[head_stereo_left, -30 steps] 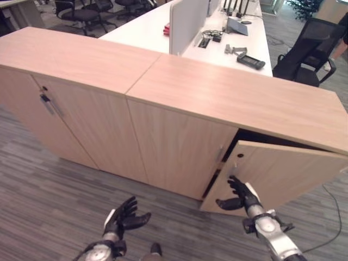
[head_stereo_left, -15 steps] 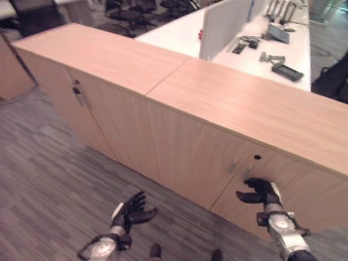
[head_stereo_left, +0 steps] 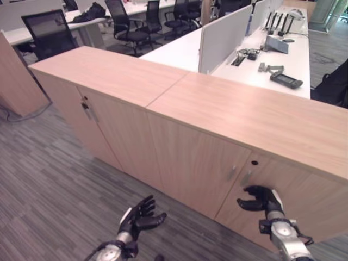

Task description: Put the empty folder in the office cabinet

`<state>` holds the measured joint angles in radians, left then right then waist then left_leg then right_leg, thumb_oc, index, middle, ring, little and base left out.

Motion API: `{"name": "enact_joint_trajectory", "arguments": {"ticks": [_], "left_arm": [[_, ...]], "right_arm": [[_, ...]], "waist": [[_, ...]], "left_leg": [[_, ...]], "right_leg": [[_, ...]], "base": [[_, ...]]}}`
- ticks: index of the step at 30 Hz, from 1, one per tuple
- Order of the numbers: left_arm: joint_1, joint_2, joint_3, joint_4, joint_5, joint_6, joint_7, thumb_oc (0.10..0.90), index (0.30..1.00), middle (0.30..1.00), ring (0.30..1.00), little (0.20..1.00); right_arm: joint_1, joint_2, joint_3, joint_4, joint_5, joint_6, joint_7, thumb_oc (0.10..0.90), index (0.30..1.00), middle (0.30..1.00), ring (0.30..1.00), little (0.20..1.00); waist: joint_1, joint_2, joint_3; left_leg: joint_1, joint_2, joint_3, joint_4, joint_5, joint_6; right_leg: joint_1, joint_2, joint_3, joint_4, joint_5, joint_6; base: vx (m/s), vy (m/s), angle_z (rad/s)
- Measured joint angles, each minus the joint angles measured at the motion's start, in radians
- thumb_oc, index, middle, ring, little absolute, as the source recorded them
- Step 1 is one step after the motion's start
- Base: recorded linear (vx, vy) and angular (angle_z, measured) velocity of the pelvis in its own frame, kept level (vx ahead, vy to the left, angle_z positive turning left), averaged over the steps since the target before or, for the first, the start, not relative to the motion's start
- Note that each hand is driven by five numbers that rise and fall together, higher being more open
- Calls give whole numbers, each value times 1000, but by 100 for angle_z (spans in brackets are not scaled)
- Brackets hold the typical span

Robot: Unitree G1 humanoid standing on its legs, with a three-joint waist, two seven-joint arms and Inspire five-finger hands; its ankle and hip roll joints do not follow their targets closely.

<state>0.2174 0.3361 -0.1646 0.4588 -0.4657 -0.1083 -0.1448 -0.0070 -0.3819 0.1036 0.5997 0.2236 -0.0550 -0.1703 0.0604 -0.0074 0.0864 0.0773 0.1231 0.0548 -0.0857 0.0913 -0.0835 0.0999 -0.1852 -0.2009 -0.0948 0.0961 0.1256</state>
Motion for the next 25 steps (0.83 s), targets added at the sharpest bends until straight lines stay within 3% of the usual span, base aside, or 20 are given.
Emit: {"name": "enact_joint_trajectory", "arguments": {"ticks": [3, 7, 13, 25], "left_arm": [[1, -2, 0, 0, 0, 0, 1, 800, 900, 900, 900, 900], [8, -6, 1, 1, 1, 0, 7, 800, 900, 900, 900, 900], [30, -5, 2, 1, 90, -2, 31, 800, 900, 900, 900, 900], [41, -6, -1, 5, 119, -2, 55, 800, 900, 900, 900, 900]], "right_arm": [[2, 14, 0, -1, 16, -1, 6, 800, 900, 900, 900, 900], [87, 58, 35, -84, 12, -6, 44, 800, 900, 900, 900, 900], [172, 114, 115, -73, -47, -9, 139, 800, 900, 900, 900, 900], [215, 113, 123, -73, -103, -8, 157, 800, 900, 900, 900, 900]], "waist": [[-8, 2, -3], [-8, -12, -21], [-30, -29, -39], [-42, -27, -46]], "left_leg": [[7, 0, 14, 0, -1, -1], [10, 3, 24, 0, -7, -4], [12, -1, 26, 0, -12, -3], [31, 10, 75, 0, -23, -10]], "right_leg": [[-2, 4, 9, 0, 1, 0], [-5, 4, 20, 0, 1, -1], [-6, 0, 25, 0, -2, 0], [-20, 8, 62, 0, 2, -1]], "base": [[-27, -29, -13], [-13, -11, -6], [-26, -6, -1], [-15, -2, -11]]}}
